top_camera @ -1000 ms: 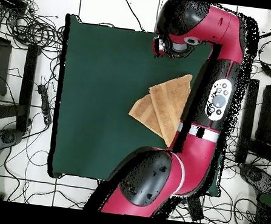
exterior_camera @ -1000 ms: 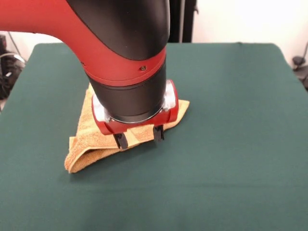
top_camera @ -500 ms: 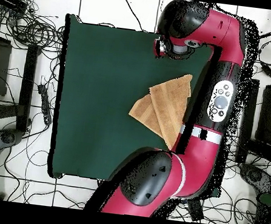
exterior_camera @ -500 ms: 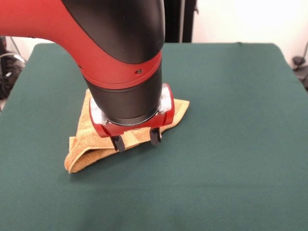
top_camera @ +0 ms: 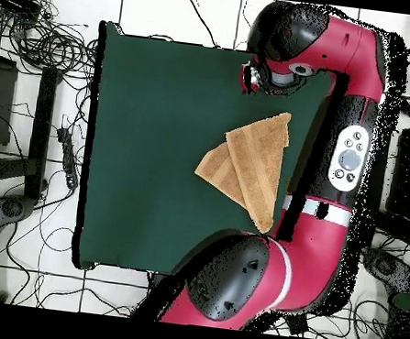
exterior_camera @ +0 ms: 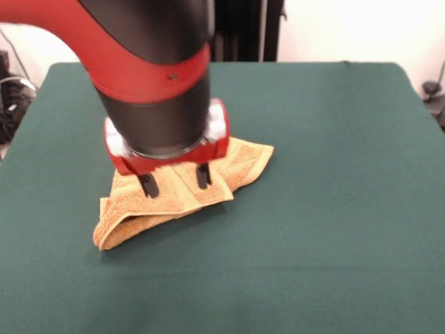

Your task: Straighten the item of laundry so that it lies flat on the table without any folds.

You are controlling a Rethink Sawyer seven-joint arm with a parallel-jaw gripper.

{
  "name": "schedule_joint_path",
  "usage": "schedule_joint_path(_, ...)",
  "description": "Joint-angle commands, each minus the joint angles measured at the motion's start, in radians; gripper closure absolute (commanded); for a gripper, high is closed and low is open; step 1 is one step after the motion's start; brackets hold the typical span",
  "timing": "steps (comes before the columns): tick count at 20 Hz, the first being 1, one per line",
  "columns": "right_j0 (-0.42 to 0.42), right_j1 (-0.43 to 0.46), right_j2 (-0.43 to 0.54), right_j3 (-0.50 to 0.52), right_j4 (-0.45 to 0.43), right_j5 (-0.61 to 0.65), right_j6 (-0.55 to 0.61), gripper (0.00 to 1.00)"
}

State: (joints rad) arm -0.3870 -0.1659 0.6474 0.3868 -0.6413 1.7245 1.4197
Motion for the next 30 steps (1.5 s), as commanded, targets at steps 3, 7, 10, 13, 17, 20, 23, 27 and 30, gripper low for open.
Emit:
schedule_joint_path(3, -0.057, -0.11, -0.09, 0.298, 0.073, -0.138, -0.04, 0.0)
schedule_joint_path(7, -0.081, -0.125, -0.096, 0.348, 0.109, -0.185, -0.025, 0.0)
schedule_joint_path(10, -0.08, -0.125, -0.106, 0.35, 0.108, -0.182, -0.038, 0.0)
schedule_joint_path(13, -0.077, -0.122, -0.114, 0.347, 0.11, -0.186, -0.044, 0.0)
schedule_joint_path(17, -0.064, -0.104, -0.124, 0.322, 0.115, -0.188, -0.033, 0.0)
schedule_joint_path(20, -0.05, -0.093, -0.136, 0.315, 0.122, -0.18, -0.004, 0.0)
schedule_joint_path(23, -0.043, -0.091, -0.139, 0.32, 0.15, -0.163, 0.046, 0.0)
schedule_joint_path(27, -0.028, -0.073, -0.147, 0.304, 0.173, -0.154, 0.081, 0.0)
schedule_joint_path(30, -0.008, -0.048, -0.152, 0.255, 0.17, -0.12, 0.093, 0.0)
